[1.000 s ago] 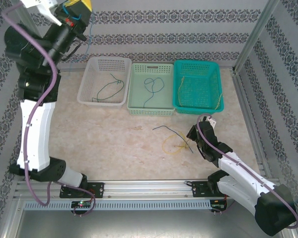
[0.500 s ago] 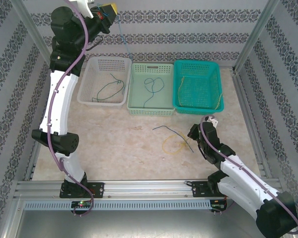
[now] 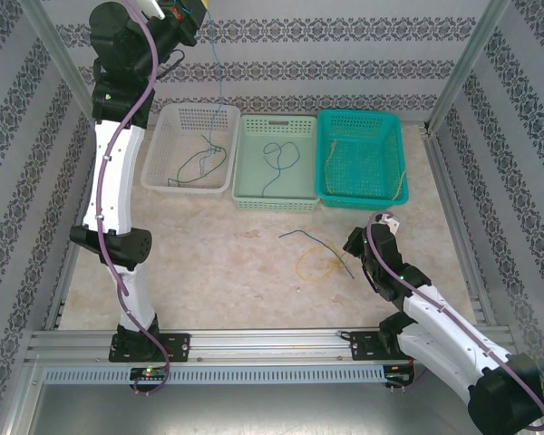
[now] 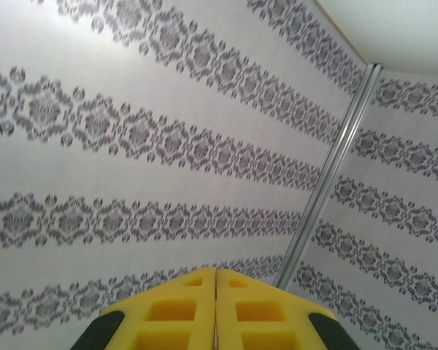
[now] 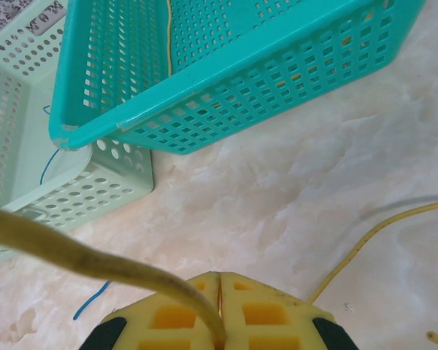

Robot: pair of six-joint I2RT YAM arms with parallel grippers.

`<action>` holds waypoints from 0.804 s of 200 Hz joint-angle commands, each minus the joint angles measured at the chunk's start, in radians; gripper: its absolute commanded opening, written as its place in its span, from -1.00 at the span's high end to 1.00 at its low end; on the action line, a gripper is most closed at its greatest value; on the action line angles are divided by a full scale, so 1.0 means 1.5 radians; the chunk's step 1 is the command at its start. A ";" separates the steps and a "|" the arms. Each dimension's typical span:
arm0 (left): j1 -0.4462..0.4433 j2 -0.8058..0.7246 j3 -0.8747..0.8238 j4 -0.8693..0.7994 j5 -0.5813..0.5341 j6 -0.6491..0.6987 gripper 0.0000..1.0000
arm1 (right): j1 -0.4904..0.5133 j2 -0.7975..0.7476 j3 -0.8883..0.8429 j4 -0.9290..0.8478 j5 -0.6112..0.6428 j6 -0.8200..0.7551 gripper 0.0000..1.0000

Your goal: Untangle the cables

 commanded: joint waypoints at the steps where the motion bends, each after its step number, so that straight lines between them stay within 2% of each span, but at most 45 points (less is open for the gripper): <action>1: 0.008 -0.016 0.045 0.050 -0.002 -0.027 0.86 | -0.002 0.010 0.002 0.007 0.020 0.002 1.00; 77: 0.008 -0.005 0.031 0.196 0.049 -0.126 0.85 | -0.003 0.016 0.010 0.011 0.018 -0.005 1.00; 140: 0.008 0.038 0.014 0.159 0.072 -0.114 0.85 | -0.003 0.003 0.006 0.005 0.019 -0.002 1.00; 161: 0.008 0.068 0.014 0.183 0.087 -0.147 0.86 | -0.005 -0.005 0.006 -0.003 0.021 -0.004 1.00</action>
